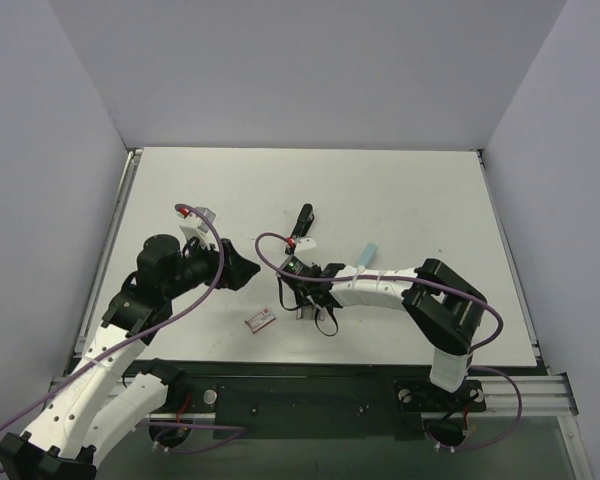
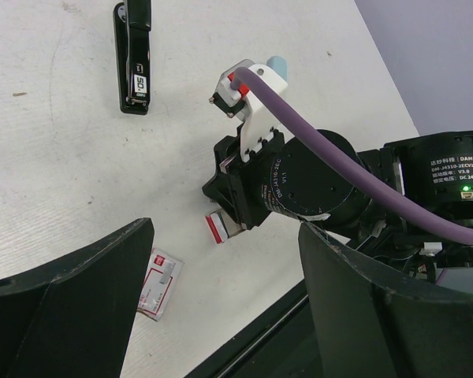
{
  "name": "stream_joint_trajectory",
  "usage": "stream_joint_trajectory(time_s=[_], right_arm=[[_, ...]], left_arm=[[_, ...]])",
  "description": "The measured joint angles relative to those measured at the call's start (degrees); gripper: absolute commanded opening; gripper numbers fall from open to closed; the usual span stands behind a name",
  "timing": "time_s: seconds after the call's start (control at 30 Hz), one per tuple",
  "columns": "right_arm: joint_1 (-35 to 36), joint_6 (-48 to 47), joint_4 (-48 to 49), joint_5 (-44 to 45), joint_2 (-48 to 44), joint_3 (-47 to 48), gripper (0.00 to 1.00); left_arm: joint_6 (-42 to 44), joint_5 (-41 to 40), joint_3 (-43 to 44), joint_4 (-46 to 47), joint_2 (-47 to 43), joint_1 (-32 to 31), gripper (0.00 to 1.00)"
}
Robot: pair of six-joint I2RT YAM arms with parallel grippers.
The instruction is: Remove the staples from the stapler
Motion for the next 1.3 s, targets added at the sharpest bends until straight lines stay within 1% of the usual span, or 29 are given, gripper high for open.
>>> stream_joint_trajectory(time_s=[0.13, 0.23, 0.27, 0.37, 0.57, 0.77, 0.93, 1.3], right_arm=[[0.22, 0.00, -0.07, 0.35, -0.17, -0.24, 0.02], [0.22, -0.02, -0.13, 0.44, -0.20, -0.26, 0.04], [0.22, 0.00, -0.17, 0.46, -0.20, -0.26, 0.08], [0.22, -0.07, -0.48, 0.94, -0.22, -0.26, 0.17], [0.31, -0.02, -1.99, 1.57, -0.94, -0.28, 0.29], [1.14, 0.44, -3.43, 2.80, -4.48, -0.37, 0.37], [2.10, 3.23, -4.81, 3.72, -5.11, -0.35, 0.40], [2.25, 11.56, -6.51, 5.66, -4.52, -0.35, 0.41]], left_arm=[[-0.09, 0.07, 0.00, 0.00, 0.00, 0.00, 0.85], [-0.09, 0.20, 0.00, 0.00, 0.00, 0.00, 0.85], [-0.09, 0.20, 0.00, 0.00, 0.00, 0.00, 0.85], [-0.09, 0.22, 0.00, 0.00, 0.00, 0.00, 0.85], [-0.09, 0.35, -0.02, 0.00, 0.00, 0.00, 0.85], [-0.11, 0.83, -0.02, 0.02, 0.00, 0.20, 0.85], [-0.13, 1.03, -0.02, 0.02, 0.00, 0.44, 0.85], [-0.15, 1.09, -0.33, 0.09, -0.02, 0.44, 0.85]])
